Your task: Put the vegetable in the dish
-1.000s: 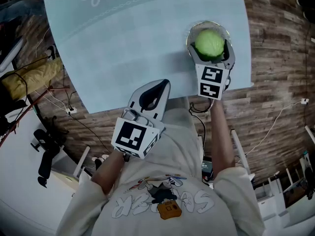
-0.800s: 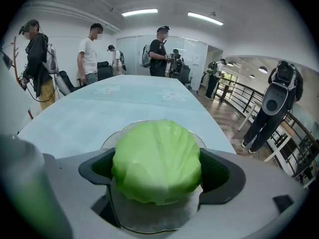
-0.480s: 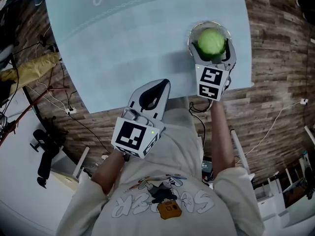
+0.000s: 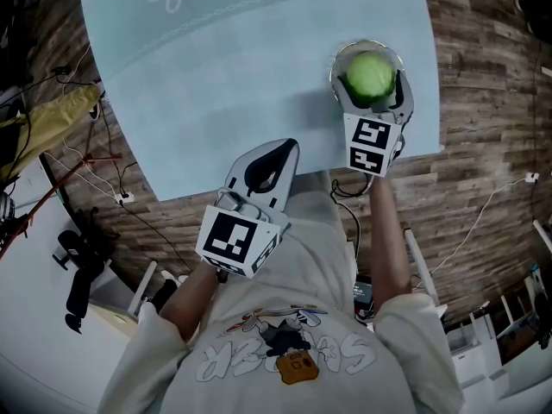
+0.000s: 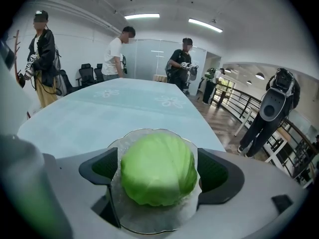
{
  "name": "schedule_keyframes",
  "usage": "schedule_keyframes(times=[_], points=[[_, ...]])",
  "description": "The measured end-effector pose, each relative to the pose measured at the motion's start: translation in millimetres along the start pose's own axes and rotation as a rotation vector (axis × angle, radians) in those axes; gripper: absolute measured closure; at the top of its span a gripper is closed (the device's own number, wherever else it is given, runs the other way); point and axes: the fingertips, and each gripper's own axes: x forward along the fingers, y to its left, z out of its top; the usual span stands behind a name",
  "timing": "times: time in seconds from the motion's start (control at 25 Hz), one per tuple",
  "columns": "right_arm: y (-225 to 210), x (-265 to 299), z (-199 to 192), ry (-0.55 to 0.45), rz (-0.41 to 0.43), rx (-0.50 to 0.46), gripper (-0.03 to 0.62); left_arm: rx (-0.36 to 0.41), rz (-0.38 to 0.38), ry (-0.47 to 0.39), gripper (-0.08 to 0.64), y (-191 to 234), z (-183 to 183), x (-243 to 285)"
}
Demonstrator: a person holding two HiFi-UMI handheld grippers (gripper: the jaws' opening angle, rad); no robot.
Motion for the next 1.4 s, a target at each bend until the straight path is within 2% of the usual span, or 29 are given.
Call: schedule_keyframes(times=[0.68,1.0,1.08,1.2,1.24,1.4], points=[[-9,-30,12,-0.062,-0.042,0.081,0.081,0.019,-0.024,-0.022,0.558,2,8,-12],[7,-54,23,-0.096,-0.015,0.119,0.098,0.036,-0.032,-0.053,0.558,5,14,-33],[13,-63,29,-0.114,-0.015,0.127,0.141,0.039,-0.034,-0.061,0.558,7,15,-39],[17,-82,38,-0.156,-0.042,0.139,0.339,0.043,-0.043,-0.071,0.558,9,16,-47],[19,-87,40,-0.167,-0.049,0.142,0.383,0.044,-0.046,-0.074,0.558,9,16,-50],[27,-101,49,-0.192,-0.065,0.149,0.443,0.054,-0.062,-0.088,0.558,11,16,-60]])
